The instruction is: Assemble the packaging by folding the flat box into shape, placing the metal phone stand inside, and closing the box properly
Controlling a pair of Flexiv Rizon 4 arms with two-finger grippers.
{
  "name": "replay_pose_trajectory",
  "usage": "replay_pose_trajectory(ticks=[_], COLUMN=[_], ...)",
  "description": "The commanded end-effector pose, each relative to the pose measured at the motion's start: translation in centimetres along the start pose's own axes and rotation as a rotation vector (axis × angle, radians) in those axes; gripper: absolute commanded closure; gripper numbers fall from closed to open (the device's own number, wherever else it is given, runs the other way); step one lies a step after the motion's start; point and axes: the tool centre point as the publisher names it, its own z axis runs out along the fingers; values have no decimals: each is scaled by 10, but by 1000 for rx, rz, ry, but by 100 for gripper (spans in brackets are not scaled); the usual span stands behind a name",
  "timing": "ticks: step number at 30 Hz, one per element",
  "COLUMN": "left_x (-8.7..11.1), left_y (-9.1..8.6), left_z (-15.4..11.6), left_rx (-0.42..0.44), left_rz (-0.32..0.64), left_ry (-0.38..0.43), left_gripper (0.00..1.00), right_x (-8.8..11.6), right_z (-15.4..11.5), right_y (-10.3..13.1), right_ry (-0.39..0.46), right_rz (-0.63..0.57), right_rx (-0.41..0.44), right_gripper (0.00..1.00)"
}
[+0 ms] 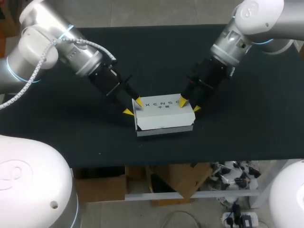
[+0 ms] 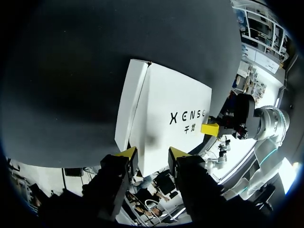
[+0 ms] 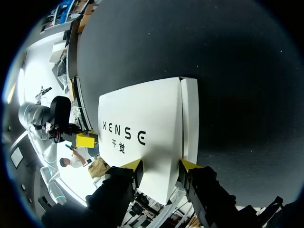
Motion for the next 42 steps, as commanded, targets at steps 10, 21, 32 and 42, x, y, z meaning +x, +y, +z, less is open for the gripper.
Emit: replay_pose_trajectory(ticks=[10, 21, 32, 42], left_x=[5, 7, 14, 25], left_y=[15, 21, 29, 34], left_z=[-8, -12, -17, -24], left_rx=[64, 100, 154, 182], left_rz=[67, 147, 327, 525], left_ry=[-18, -40, -95, -167], left_gripper=[55, 54, 53, 37], right_x=[-1, -1, -1, -1], right_z=[0, 0, 0, 0], right_y=[-1, 1, 1, 1], right_ry=[4, 6, 6, 6], right_rz=[-2, 1, 1, 1], right_rx=[-1, -1, -1, -1], right_gripper=[48, 51, 52, 53])
